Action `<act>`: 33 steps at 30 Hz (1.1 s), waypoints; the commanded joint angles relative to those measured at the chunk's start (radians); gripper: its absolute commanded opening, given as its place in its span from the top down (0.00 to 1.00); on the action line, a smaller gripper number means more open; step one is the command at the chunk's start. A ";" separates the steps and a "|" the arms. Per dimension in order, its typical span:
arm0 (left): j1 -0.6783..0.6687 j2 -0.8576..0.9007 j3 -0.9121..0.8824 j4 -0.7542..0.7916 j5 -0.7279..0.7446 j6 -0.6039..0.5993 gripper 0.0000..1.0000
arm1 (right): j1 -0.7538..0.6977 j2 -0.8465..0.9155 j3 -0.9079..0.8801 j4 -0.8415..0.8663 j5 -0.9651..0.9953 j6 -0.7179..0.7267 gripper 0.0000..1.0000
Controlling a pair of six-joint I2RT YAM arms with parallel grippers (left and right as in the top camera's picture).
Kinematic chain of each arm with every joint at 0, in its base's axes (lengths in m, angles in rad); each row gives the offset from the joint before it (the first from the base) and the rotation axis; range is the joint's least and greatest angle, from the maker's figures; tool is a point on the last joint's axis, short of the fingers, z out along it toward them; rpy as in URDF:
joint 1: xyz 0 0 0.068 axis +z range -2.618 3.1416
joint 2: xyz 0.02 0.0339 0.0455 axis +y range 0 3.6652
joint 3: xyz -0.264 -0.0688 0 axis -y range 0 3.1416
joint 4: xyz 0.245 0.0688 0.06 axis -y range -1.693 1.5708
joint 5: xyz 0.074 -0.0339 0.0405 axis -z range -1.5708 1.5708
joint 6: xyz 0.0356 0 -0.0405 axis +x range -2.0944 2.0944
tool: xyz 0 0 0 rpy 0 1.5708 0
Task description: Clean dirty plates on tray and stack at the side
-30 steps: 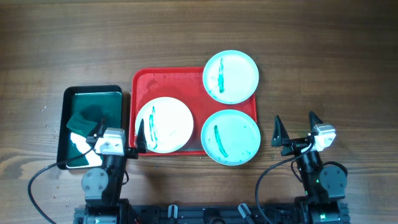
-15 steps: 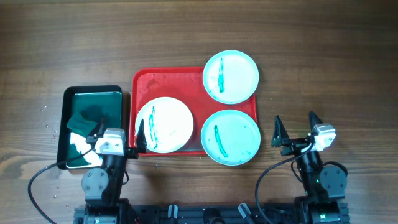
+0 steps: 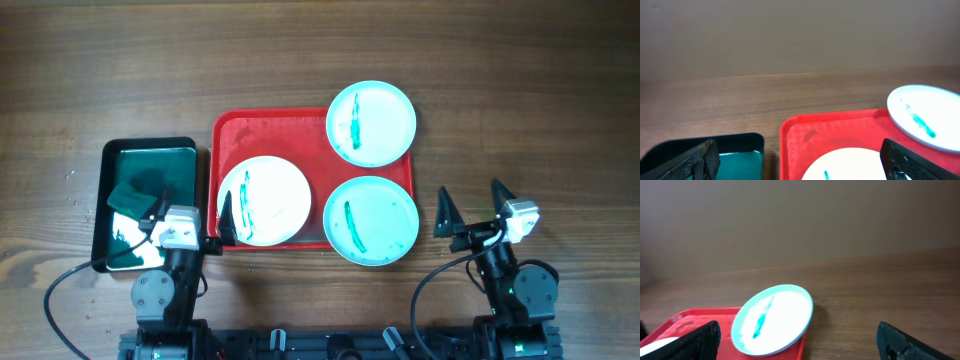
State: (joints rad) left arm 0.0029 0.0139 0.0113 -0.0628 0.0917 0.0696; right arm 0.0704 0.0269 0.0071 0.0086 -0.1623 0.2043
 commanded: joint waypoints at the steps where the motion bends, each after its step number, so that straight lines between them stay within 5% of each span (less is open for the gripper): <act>1: 0.008 -0.007 -0.003 0.021 0.018 -0.147 0.00 | -0.004 -0.002 0.021 0.004 -0.110 0.006 0.00; 8: 0.008 -0.006 0.127 -0.017 0.104 -0.317 0.00 | -0.004 0.121 0.190 -0.010 -0.178 -0.027 0.00; 15: 0.008 0.111 0.379 -0.228 0.110 -0.317 0.00 | -0.004 0.441 0.507 -0.177 -0.223 -0.052 0.00; 21: 0.008 0.462 0.719 -0.472 0.113 -0.313 0.00 | -0.003 0.792 0.888 -0.505 -0.403 -0.127 0.00; 28: 0.007 0.976 1.194 -0.915 0.129 -0.257 0.00 | 0.128 1.200 1.255 -0.983 -0.377 -0.255 0.00; 33: 0.007 1.178 1.240 -0.930 0.182 -0.258 0.00 | 0.196 1.432 1.294 -0.899 -0.546 -0.214 0.00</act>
State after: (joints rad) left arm 0.0029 1.1114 1.2358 -0.9874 0.2325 -0.2096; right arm 0.2501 1.3746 1.2781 -0.9546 -0.5617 -0.0212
